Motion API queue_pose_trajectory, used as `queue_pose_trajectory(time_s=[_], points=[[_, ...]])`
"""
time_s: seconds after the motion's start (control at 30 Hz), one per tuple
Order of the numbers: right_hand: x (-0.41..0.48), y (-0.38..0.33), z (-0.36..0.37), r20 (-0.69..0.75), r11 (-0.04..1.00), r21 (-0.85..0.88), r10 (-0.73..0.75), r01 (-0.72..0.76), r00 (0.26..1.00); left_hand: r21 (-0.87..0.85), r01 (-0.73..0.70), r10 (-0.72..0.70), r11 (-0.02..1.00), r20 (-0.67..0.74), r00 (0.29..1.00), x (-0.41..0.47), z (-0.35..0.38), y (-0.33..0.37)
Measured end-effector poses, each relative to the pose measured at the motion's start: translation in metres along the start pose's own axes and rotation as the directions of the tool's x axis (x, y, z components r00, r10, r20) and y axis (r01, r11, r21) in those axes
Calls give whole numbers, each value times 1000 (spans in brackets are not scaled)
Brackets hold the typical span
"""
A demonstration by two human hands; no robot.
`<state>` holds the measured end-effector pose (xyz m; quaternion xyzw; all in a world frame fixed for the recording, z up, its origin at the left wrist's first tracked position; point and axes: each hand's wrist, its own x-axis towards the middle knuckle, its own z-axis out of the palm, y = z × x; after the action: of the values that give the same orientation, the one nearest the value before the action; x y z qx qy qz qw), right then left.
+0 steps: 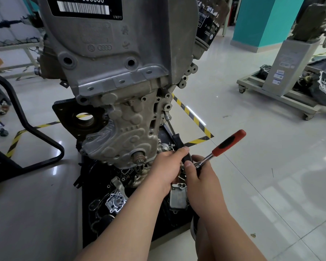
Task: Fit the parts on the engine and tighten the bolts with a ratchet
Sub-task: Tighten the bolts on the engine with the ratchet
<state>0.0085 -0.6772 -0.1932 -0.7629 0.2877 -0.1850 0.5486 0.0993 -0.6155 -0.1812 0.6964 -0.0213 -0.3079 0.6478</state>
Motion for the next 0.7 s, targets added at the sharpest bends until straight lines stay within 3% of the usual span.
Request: queue_pose_trajectory(time_s=[0.17, 0.3, 0.37, 0.53, 0.7], points=[[4, -3, 0, 125, 911, 291, 266, -292, 956, -11, 0, 0, 1000, 4, 1000, 0, -2, 0], [7, -8, -5, 349, 664, 563, 349, -493, 869, -34, 4, -3, 999, 14, 1000, 1, -2, 0], [7, -11, -7, 461, 557, 593, 358, -582, 812, -55, 4, -3, 998, 18, 1000, 2, -1, 0], [5, -15, -12, 600, 411, 590, 354, -695, 718, -102, 7, -5, 995, 24, 1000, 1, 1, 1], [5, -15, -12, 627, 384, 585, 345, -714, 699, -77, -36, 35, 996, -15, 999, 1, 0, -1]])
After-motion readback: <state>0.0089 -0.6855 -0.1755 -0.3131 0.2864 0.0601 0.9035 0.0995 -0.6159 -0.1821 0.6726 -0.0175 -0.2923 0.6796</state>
